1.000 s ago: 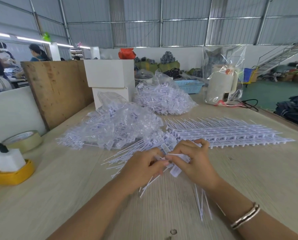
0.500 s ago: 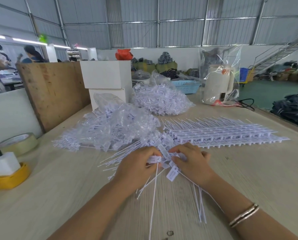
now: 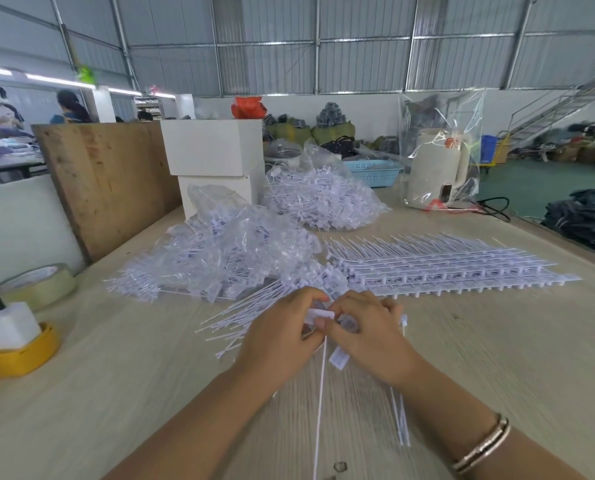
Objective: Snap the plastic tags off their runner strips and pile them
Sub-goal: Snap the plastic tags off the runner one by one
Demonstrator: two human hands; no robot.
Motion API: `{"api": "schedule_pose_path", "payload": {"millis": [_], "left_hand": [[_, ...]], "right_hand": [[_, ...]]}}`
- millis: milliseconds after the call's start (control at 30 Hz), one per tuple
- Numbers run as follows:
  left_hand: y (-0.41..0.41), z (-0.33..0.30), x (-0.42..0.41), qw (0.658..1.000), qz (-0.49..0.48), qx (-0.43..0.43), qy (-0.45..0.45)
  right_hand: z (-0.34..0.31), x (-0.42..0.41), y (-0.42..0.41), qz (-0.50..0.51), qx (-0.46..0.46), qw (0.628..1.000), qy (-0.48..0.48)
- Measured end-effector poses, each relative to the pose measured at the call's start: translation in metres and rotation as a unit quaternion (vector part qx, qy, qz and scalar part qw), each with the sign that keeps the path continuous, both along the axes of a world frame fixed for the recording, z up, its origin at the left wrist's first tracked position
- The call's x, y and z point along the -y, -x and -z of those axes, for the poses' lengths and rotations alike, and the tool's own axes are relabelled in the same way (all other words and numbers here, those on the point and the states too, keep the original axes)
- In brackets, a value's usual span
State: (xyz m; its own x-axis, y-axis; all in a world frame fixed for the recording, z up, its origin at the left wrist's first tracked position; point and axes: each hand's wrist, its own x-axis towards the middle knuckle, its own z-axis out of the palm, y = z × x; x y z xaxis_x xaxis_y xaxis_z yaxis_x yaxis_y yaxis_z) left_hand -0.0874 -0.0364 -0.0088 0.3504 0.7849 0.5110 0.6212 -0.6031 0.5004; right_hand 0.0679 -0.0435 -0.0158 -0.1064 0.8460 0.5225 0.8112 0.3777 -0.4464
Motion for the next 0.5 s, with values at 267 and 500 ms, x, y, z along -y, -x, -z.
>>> {"api": "schedule_pose_path", "payload": {"millis": [267, 500], "left_hand": [[0.003, 0.003, -0.003, 0.997, -0.016, -0.028, -0.067], [0.007, -0.002, -0.001, 0.996, -0.049, -0.071, -0.032]], "right_hand": [[0.004, -0.018, -0.039, 0.147, 0.065, 0.984, 0.083], [-0.023, -0.006, -0.051, 0.191, 0.029, 0.977, 0.095]]}}
